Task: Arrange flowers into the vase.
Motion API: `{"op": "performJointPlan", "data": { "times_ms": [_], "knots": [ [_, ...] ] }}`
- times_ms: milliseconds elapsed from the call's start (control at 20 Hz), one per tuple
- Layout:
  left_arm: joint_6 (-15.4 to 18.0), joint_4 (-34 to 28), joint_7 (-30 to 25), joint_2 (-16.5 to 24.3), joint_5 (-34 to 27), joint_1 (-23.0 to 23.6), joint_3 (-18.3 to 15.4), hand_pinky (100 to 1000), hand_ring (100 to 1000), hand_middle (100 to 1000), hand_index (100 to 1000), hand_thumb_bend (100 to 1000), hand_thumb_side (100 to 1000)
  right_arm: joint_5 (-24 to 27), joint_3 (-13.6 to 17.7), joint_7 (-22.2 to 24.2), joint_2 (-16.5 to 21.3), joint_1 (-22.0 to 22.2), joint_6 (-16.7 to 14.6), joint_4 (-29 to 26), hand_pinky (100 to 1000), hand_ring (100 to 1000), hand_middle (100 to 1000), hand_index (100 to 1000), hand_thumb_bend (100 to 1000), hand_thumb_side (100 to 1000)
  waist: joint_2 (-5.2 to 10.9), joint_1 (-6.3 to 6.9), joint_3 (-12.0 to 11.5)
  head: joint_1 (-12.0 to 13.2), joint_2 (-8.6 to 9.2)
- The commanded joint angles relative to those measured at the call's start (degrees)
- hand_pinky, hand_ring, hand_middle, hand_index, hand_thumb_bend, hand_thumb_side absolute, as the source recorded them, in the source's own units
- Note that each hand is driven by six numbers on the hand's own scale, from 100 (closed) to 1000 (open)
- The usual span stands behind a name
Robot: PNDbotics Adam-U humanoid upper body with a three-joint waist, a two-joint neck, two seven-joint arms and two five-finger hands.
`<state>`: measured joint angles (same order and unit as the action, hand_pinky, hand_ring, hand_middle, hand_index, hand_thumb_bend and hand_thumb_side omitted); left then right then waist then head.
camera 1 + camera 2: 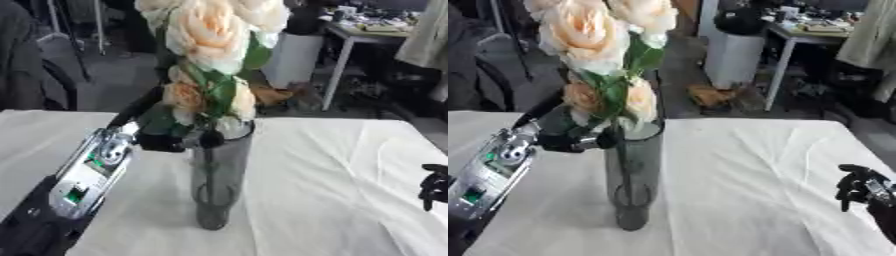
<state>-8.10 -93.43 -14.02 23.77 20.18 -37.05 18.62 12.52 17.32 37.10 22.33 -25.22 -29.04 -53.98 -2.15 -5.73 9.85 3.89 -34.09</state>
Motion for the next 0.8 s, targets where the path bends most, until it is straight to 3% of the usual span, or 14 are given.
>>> {"op": "performJointPlan", "data": {
  "times_ms": [50,800],
  "knots": [
    [-0.1,-0.6,0.7,1.1,-0.4,-0.6,-1.1,753,889,699,790,1000,850,0.3,0.4,3.9,1.6,-0.7,-4.1,-0.4,317,473,507,800,100,750,0.42,-0.04,-0.1,-0.2,0.38],
    [-0.4,-0.3,1.4,1.2,-0.8,0.3,-1.6,772,891,692,791,1000,850,0.4,0.5,3.8,1.7,-0.6,-4.2,-0.3,317,473,507,800,100,752,0.35,-0.15,-0.2,-0.1,0.45]
  ]
}}
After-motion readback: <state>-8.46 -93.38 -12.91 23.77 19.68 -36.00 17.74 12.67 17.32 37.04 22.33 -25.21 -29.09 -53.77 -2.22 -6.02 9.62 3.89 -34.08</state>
